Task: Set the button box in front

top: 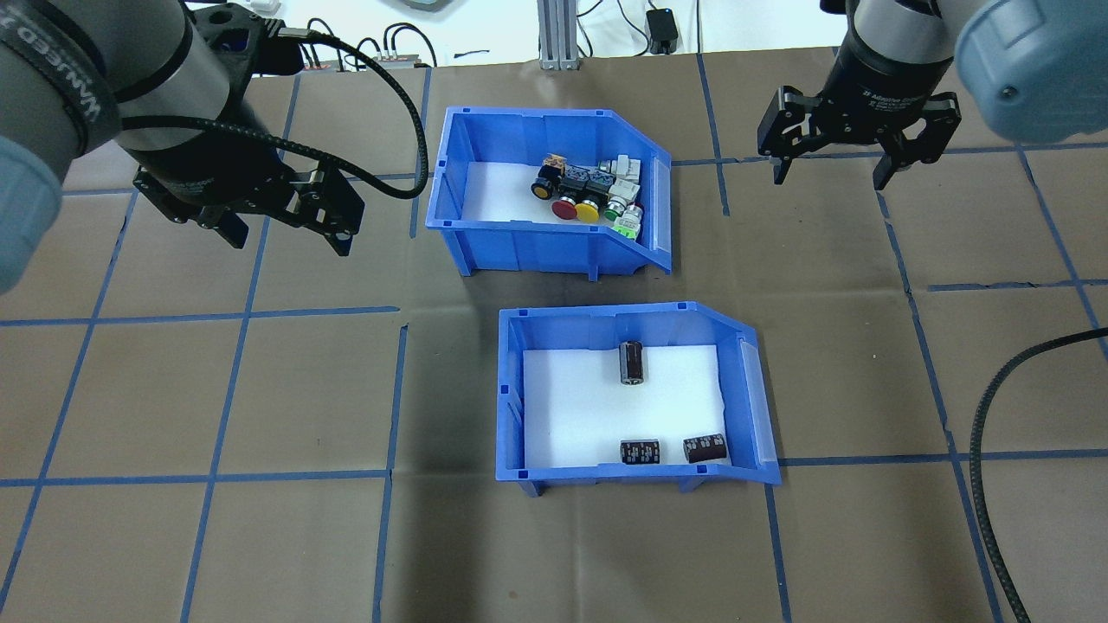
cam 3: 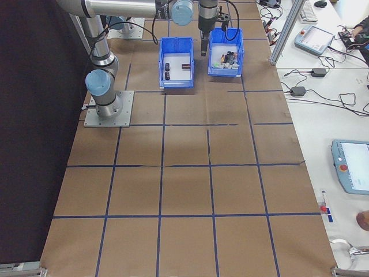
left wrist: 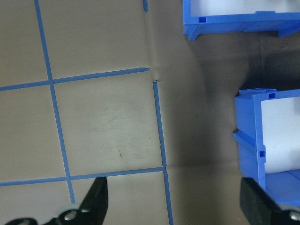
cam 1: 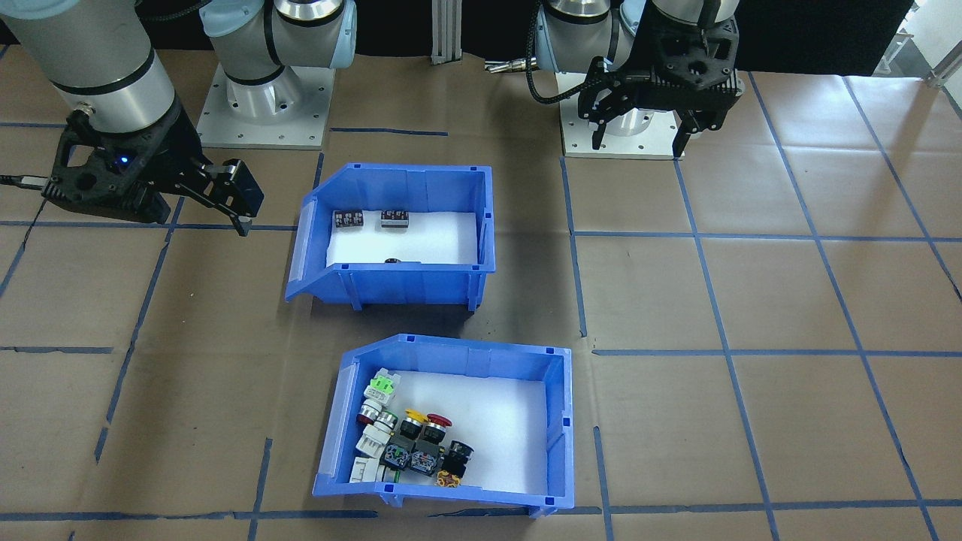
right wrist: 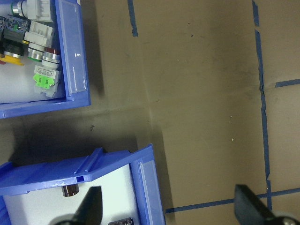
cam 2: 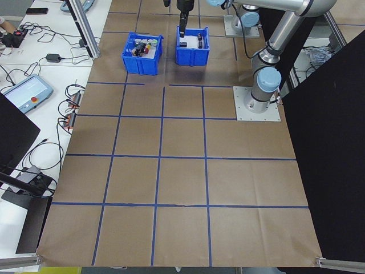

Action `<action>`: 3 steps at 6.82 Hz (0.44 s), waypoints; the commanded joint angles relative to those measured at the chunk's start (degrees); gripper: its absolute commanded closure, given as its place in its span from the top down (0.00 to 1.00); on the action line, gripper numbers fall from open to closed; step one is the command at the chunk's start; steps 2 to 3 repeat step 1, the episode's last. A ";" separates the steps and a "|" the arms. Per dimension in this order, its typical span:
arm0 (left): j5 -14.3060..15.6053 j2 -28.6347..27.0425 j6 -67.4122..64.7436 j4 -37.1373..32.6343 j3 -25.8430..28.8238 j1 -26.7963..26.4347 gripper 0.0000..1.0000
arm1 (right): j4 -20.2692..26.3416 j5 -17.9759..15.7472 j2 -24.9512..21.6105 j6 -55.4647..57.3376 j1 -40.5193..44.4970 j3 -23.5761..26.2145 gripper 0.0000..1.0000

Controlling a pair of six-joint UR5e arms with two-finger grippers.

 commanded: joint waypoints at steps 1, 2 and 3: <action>0.00 0.03 -0.01 0.00 -0.01 0.00 1.00 | 0.25 0.00 -0.01 -0.19 -0.02 0.02 1.00; 0.00 0.03 -0.01 0.00 -0.01 0.00 1.00 | 0.25 0.00 -0.01 -0.19 -0.02 0.02 1.00; 0.00 0.03 -0.01 0.00 -0.01 0.00 1.00 | 0.25 0.00 -0.01 -0.19 -0.02 0.02 1.00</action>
